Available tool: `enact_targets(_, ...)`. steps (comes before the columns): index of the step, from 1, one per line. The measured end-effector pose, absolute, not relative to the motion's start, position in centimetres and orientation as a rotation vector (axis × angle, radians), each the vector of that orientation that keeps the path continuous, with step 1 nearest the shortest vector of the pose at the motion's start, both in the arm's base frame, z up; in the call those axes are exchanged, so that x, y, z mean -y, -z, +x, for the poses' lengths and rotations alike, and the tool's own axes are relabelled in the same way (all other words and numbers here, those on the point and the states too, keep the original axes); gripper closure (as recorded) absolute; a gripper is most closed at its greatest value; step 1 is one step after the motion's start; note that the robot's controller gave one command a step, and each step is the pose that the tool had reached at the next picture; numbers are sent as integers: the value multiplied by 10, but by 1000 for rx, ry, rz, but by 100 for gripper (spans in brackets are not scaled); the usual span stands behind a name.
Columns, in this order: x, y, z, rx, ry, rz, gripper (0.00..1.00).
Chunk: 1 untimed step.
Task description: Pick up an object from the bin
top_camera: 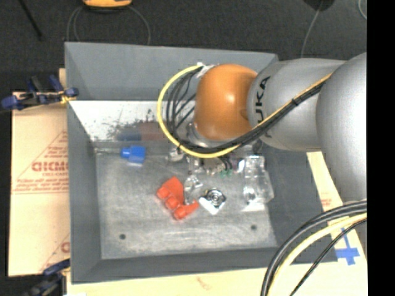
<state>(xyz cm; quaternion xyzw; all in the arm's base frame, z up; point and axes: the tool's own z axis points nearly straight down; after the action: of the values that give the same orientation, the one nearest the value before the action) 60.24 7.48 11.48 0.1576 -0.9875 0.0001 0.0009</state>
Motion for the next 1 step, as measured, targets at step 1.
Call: enact_targets(1,-77,-93,594,3019,5,919,0)
